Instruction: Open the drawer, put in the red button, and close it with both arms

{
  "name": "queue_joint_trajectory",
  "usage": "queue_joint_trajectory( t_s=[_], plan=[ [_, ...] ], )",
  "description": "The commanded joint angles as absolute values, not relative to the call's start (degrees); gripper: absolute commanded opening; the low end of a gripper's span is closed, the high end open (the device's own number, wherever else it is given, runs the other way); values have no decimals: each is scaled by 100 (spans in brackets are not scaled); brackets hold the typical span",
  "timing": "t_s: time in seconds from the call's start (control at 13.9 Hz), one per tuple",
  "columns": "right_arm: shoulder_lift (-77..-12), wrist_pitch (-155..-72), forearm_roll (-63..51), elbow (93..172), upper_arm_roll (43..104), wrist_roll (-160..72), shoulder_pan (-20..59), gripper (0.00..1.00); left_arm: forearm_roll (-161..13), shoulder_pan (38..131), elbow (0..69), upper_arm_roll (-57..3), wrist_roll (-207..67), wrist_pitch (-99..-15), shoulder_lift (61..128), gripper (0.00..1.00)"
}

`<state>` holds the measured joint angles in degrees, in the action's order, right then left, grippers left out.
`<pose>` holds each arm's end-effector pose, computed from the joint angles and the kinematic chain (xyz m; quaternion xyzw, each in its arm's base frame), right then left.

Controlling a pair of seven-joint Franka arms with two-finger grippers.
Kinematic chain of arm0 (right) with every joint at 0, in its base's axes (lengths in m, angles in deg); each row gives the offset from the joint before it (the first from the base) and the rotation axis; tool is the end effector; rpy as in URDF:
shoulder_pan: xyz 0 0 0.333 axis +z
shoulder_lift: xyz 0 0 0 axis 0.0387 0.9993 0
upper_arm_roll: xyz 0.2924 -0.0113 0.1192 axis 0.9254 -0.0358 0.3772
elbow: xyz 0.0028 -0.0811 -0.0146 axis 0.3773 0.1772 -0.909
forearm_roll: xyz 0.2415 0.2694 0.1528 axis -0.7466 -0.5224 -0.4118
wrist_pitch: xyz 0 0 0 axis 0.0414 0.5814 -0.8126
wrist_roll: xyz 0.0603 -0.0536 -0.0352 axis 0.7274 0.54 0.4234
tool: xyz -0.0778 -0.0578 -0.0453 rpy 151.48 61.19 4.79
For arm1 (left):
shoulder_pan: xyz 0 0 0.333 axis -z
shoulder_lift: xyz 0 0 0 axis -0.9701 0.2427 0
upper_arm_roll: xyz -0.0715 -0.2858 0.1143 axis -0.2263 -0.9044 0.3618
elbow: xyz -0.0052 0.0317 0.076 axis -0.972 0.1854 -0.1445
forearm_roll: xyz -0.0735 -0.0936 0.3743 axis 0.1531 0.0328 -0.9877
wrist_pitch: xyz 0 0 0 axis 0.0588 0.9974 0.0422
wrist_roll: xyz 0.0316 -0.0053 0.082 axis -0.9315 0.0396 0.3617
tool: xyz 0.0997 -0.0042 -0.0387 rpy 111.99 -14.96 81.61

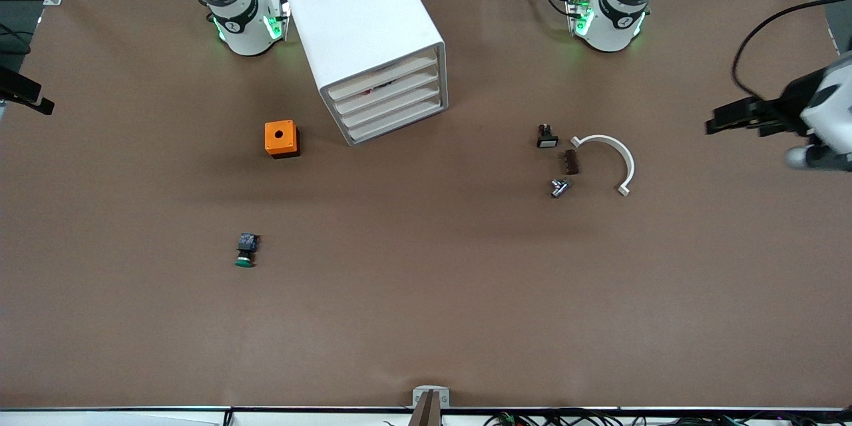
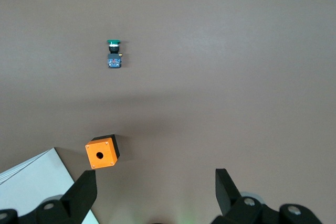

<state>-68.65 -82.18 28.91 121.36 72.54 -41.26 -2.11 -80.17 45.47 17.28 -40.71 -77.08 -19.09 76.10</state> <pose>0.5304 -0.0970 0.6457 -0.9993 0.0242 0.0193 0.0222 0.5677 0.0016 0.6103 0.9948 -0.0198 -0.0819 0.0577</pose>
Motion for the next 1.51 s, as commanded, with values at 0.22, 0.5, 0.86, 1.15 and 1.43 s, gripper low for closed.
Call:
queue_joint_trajectory(
  t_s=[0.22,0.5,0.86,1.15,1.43],
  plan=[
    [-7065,-8397,2993,12327,7341,-3850,-148,100,-7994,4378,3083,-4082,-7968,-2893,6518,99],
    [-7065,-8686,3002,12467,7341,-3877,-121,100,-7985,5622,3057,-2847,-7977,-2911,6553,99],
    [-7091,-8678,3081,12485,7350,-4306,63,100,-8003,7216,2969,-1403,-7924,-3052,6641,99],
    [-7100,-8599,3134,12485,7341,-4334,90,100,-8012,7648,2767,-971,-7880,-3052,6747,99],
    [-7170,-8529,3125,12485,7332,-4334,81,100,-8020,7578,2688,-980,-7889,-3157,6747,99]
  ],
)
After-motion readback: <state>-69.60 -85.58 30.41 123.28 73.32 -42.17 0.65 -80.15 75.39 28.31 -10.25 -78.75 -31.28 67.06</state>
